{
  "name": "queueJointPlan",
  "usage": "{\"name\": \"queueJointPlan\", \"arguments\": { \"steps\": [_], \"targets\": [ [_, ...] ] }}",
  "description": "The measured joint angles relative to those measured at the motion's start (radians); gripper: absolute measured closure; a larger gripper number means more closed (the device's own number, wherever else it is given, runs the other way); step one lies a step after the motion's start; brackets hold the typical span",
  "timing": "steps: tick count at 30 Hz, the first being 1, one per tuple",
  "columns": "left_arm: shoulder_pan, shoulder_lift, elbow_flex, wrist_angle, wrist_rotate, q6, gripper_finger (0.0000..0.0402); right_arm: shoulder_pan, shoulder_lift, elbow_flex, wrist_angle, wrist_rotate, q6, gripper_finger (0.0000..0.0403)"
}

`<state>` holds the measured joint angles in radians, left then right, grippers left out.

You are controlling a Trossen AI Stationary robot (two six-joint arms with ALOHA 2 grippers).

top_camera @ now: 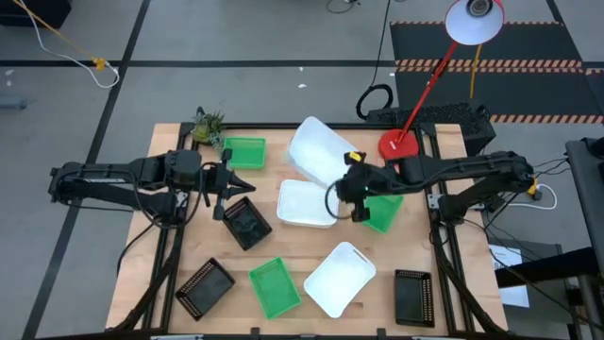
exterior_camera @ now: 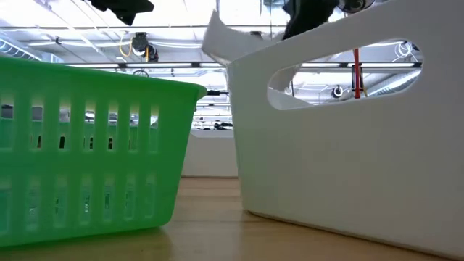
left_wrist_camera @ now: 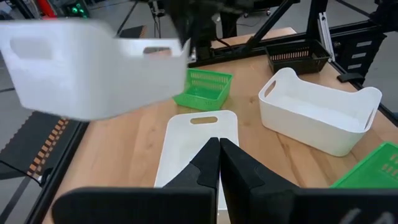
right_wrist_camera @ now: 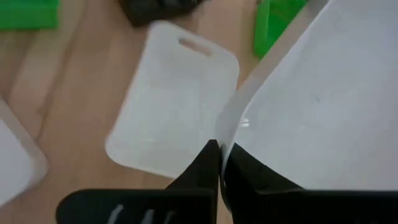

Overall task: Stack baskets by color
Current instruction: Stack the top white bin on top of the middle white bin

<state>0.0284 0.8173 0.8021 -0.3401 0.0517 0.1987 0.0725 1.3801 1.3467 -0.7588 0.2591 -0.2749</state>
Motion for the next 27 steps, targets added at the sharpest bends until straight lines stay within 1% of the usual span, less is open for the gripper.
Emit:
{"name": "queueJointPlan", "arguments": {
  "steps": [4,9,17,20,27],
  "targets": [
    [0.0,0.0,0.0,0.0,0.0,-0.019,0.0387,0.058,0.006,0.061,-0.02,0.029,-0.014,0.0399],
    [0.0,0.0,0.0,-0.005,0.0,-0.038,0.0387,0.094,0.006,0.124,-0.071,0.033,-0.066,0.0399],
    [0.0,0.0,0.0,-0.041,0.0,-0.077,0.0387,0.091,0.005,0.153,-0.093,0.028,-0.195,0.0399],
    [0.0,0.0,0.0,-0.061,0.0,-0.089,0.0387,0.091,0.01,0.154,-0.088,-0.005,-0.239,0.0399],
    [0.0,0.0,0.0,-0.103,0.0,-0.113,0.0387,0.085,0.053,0.155,-0.1,-0.067,-0.242,0.0399]
  ]
}}
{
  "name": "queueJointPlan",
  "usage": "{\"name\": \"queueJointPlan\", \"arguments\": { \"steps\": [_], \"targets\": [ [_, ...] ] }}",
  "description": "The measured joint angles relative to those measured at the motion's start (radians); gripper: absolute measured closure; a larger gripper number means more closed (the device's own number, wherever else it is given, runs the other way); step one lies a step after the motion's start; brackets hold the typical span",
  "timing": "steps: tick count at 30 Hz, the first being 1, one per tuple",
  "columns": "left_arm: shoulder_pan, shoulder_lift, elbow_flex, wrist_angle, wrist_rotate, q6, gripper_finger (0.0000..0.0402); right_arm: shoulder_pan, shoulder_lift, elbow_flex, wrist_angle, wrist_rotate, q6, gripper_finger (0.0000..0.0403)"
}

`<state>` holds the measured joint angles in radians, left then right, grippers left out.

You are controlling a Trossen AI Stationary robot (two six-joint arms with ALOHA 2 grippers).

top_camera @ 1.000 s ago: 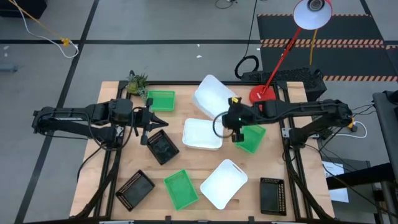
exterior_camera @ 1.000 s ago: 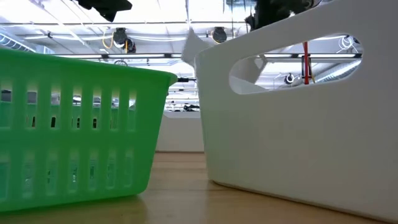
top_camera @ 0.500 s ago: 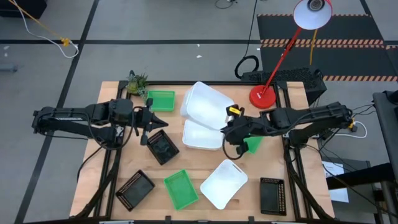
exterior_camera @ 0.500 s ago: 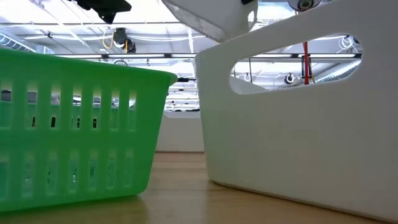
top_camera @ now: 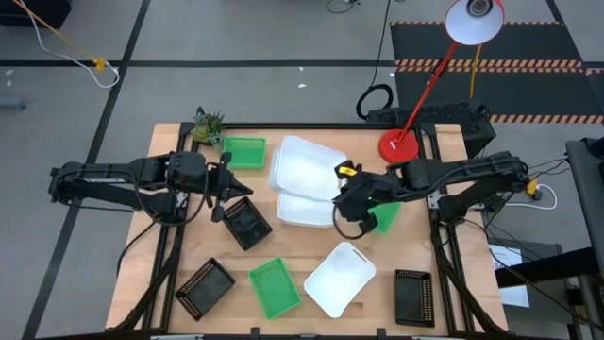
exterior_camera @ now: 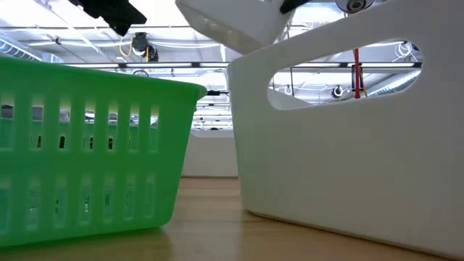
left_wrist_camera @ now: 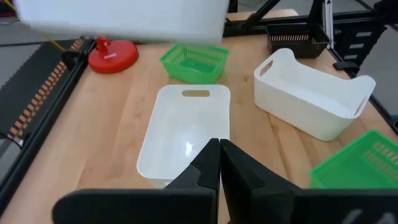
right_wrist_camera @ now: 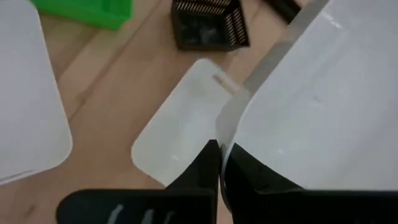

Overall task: Stack baskets by color
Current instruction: Stack the top white bin on top of the middle white bin

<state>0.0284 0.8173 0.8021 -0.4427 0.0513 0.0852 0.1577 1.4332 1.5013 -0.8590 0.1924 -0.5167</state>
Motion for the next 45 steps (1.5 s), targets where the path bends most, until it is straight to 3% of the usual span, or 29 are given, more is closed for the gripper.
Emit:
{"name": "queueJointPlan", "arguments": {
  "steps": [12,26,45],
  "targets": [
    [-0.001,0.0,0.0,-0.003,0.0,-0.012,0.0387,-0.016,0.126,-0.002,-0.036,-0.115,-0.049,0.0399],
    [-0.001,0.0,0.0,-0.002,-0.001,0.015,0.0387,-0.045,0.248,-0.002,-0.067,-0.124,0.007,0.0399],
    [-0.001,0.0,0.0,-0.002,-0.002,0.023,0.0387,-0.045,0.245,-0.005,-0.124,-0.149,0.066,0.0399]
  ]
}}
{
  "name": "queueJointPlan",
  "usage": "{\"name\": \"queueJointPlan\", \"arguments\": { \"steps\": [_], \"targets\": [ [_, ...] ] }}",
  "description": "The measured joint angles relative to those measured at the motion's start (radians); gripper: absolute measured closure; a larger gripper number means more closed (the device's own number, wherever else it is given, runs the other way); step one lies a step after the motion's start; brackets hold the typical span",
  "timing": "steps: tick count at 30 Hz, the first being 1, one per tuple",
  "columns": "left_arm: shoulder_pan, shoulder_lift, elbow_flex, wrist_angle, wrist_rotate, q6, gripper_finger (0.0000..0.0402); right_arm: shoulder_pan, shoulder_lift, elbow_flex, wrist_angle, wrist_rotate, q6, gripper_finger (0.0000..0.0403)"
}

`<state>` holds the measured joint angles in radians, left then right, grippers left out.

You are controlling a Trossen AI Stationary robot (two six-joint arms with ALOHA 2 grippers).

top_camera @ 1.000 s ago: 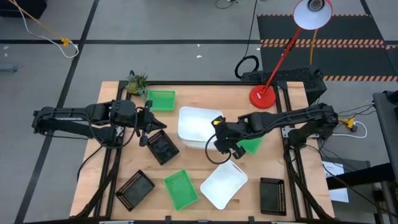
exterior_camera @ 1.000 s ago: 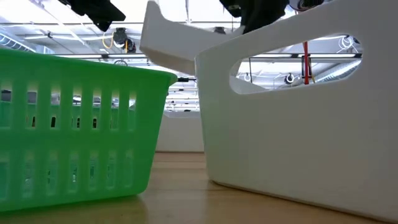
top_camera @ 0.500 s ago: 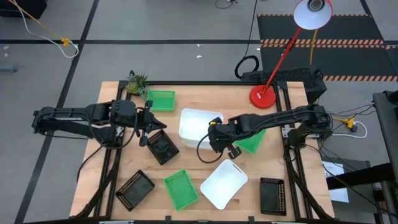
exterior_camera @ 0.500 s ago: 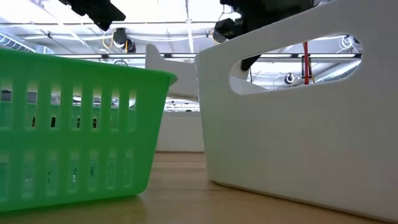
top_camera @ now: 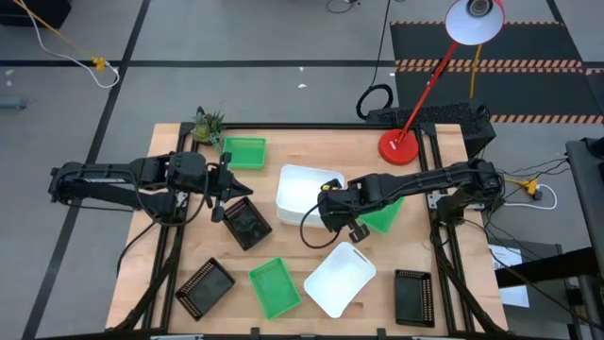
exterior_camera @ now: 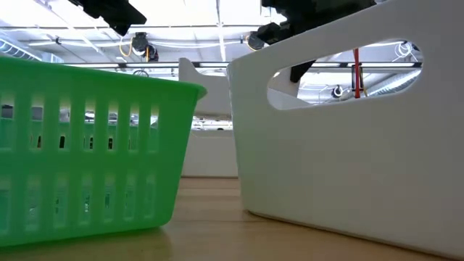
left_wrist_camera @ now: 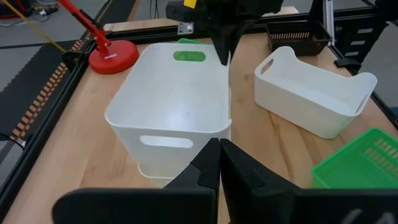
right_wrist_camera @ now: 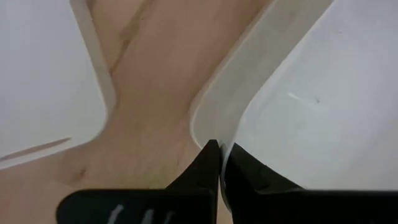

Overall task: Stack baskets by color
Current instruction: Stack the top white bin on top of the middle white bin

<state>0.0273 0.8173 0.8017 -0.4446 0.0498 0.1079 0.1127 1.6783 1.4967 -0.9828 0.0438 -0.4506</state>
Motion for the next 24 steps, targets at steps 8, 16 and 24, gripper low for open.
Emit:
{"name": "queueJointPlan", "arguments": {
  "steps": [8,16,24],
  "targets": [
    [0.0,0.0,0.0,0.0,0.0,0.002,0.0387,0.0,0.0,-0.084,0.099,-0.023,-0.003,0.0399],
    [0.0,0.0,0.0,0.008,0.0,0.001,0.0387,-0.005,0.0,-0.159,0.17,-0.023,-0.025,0.0399],
    [0.0,0.001,0.0,0.029,0.0,0.001,0.0387,-0.005,0.0,-0.198,0.218,-0.02,-0.067,0.0375]
  ]
}}
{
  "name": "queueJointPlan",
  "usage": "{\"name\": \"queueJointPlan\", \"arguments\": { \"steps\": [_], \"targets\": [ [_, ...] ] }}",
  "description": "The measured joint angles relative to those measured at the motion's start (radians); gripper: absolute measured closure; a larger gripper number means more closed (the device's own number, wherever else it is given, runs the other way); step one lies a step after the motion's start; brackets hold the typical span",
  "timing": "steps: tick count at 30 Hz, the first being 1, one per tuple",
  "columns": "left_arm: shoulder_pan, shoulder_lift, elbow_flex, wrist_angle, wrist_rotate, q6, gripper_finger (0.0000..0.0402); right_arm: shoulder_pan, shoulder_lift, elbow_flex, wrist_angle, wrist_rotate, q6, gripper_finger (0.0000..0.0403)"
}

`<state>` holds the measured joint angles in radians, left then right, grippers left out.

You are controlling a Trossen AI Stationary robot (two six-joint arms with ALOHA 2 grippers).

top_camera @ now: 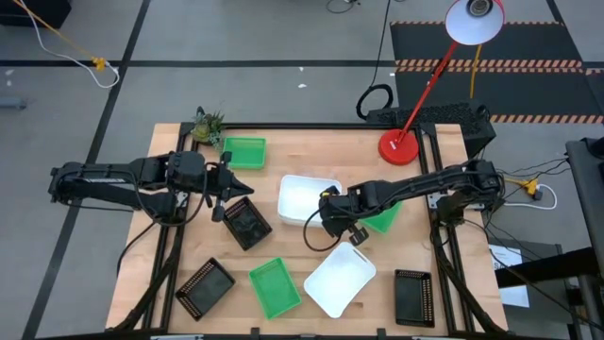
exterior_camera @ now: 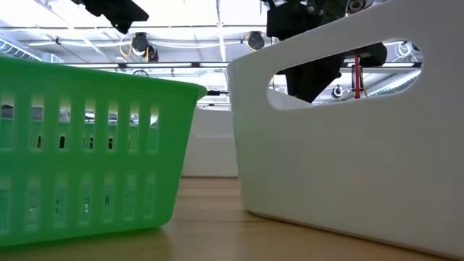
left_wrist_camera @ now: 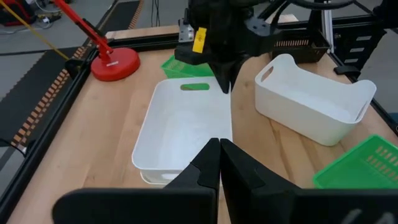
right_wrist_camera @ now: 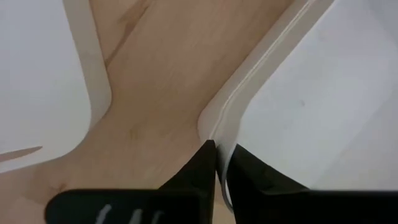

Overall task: Stack baskets by color
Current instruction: Stack the top white bin on top of the middle white bin

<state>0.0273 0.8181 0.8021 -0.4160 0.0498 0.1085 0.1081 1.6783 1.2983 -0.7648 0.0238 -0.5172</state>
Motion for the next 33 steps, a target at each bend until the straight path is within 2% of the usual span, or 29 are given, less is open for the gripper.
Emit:
{"name": "queueJointPlan", "arguments": {
  "steps": [8,18,29,33],
  "targets": [
    [0.0,0.0,0.0,-0.001,0.0,-0.002,0.0387,0.004,-0.002,-0.037,0.057,0.001,-0.079,0.0363],
    [0.0,0.0,0.0,-0.008,0.0,-0.001,0.0387,0.012,-0.002,-0.041,0.084,0.007,-0.071,0.0356],
    [0.0,0.0,0.0,-0.015,0.0,-0.001,0.0387,0.013,-0.001,-0.044,0.055,0.067,0.053,0.0257],
    [0.0,0.0,0.0,-0.016,0.0,0.0,0.0387,0.018,-0.004,-0.043,0.019,0.158,0.104,0.0231]
  ]
}}
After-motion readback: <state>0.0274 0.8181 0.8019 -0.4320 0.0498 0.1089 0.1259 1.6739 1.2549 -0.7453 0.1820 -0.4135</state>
